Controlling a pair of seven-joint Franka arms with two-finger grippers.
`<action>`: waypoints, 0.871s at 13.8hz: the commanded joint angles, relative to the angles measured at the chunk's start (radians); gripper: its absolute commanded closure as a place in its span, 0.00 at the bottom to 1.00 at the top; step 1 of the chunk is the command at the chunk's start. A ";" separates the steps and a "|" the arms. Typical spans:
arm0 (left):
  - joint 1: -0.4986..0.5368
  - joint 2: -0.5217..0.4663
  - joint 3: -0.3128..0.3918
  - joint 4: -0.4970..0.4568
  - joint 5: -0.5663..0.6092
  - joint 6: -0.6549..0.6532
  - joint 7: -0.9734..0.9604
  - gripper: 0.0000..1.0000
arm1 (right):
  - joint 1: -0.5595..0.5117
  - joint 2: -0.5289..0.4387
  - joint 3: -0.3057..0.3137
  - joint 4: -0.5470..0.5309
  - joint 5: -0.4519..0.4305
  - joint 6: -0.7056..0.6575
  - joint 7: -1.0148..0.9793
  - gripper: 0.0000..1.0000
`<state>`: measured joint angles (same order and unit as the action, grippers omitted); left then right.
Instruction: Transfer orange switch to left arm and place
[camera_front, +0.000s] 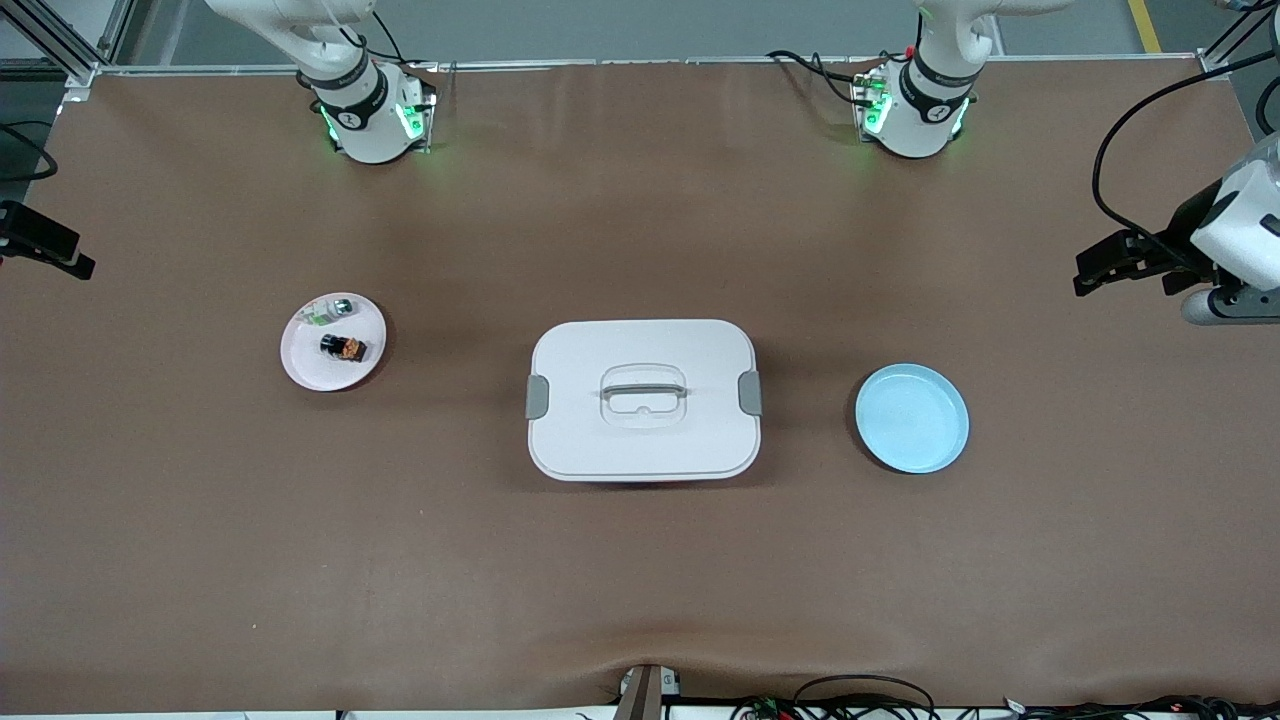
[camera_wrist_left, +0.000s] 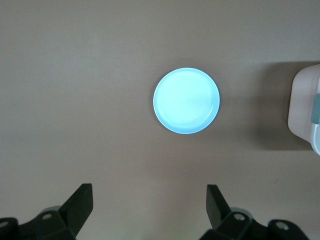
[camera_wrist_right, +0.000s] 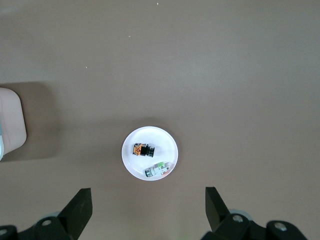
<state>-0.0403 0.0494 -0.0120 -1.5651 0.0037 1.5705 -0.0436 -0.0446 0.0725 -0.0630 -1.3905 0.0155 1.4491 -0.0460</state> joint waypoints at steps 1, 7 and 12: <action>-0.003 0.003 0.001 0.022 0.002 -0.020 0.001 0.00 | -0.006 -0.007 -0.003 -0.004 0.011 0.004 0.003 0.00; 0.000 0.004 0.001 0.030 0.004 -0.020 0.002 0.00 | -0.006 -0.002 -0.004 0.002 -0.002 0.005 0.005 0.00; -0.004 0.004 0.001 0.031 0.001 -0.020 0.001 0.00 | -0.006 0.012 -0.004 0.001 0.009 0.007 0.005 0.00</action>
<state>-0.0435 0.0494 -0.0121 -1.5543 0.0037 1.5705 -0.0436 -0.0458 0.0774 -0.0703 -1.3909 0.0152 1.4509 -0.0459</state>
